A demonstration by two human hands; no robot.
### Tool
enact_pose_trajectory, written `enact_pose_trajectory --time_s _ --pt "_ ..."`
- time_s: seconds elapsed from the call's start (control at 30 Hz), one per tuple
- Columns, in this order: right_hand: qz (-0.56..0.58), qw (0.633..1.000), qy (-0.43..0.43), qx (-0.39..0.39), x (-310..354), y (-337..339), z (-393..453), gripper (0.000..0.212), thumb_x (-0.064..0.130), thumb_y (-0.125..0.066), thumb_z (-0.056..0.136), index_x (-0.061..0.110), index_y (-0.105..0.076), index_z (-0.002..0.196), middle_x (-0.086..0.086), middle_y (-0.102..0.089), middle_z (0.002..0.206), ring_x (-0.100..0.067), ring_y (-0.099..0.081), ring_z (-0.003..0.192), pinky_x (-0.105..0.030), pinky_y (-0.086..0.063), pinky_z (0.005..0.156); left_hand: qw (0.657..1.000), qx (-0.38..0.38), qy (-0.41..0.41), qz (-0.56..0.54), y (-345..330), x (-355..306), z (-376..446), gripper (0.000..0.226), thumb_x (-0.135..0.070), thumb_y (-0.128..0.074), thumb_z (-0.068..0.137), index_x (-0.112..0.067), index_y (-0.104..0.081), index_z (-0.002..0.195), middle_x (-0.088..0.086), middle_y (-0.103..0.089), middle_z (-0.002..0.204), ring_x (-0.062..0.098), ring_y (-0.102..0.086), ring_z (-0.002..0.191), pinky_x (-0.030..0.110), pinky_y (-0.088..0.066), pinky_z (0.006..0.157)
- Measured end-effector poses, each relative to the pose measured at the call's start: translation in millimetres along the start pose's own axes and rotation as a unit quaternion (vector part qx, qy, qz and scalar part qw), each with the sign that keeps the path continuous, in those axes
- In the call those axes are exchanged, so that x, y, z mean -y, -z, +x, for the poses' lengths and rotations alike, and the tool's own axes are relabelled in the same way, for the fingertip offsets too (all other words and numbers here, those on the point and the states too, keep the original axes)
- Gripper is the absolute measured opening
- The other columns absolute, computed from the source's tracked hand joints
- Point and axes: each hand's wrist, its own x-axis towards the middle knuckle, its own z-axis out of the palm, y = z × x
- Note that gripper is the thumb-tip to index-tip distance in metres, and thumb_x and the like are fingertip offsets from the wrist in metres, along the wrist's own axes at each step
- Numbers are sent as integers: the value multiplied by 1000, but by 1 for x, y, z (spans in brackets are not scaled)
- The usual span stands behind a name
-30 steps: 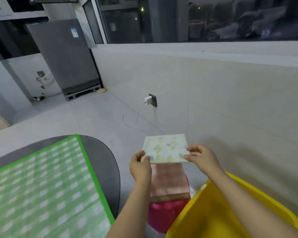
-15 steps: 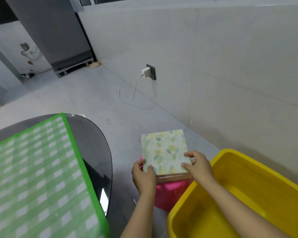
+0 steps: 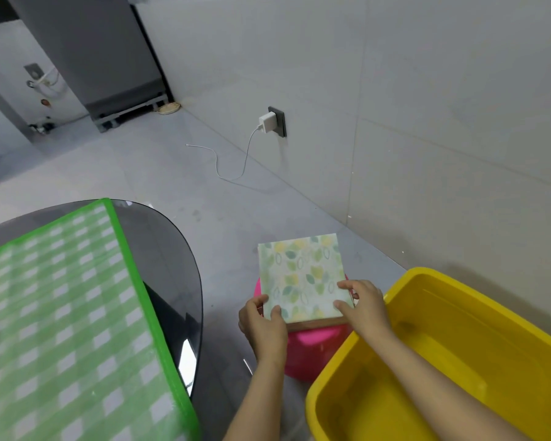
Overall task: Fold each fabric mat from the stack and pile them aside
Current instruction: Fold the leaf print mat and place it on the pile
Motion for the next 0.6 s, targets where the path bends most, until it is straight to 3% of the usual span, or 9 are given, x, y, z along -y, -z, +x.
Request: enact_pose_trajectory --time_s 0.33,0.47,0.6 --pt "-31 999 -18 23 -4 -4 0 36 17 -64 87 15 -60 122 -9 -55 120 -27 -47 114 -31 -36 98 997 10 60 42 2 -7 -1 17 -12 -61 88 -19 -57 103 9 -50 118 25 -51 113 38 -46 93" --pt "-41 999 -4 13 13 8 -6 37 24 -61 89 19 -58 125 -10 -55 121 -29 -48 114 -32 -37 98 994 23 18 108 8 -27 -13 34 -23 -57 91 -16 -56 124 9 -48 128 29 -47 119 41 -41 101" --pt "-17 998 55 -12 56 31 -22 36 25 -61 89 23 -58 125 -7 -54 119 -25 -48 114 -31 -38 96 997 48 -32 56 21 -63 -35 34 -23 -50 95 -16 -51 128 6 -41 136 25 -43 125 39 -39 103"
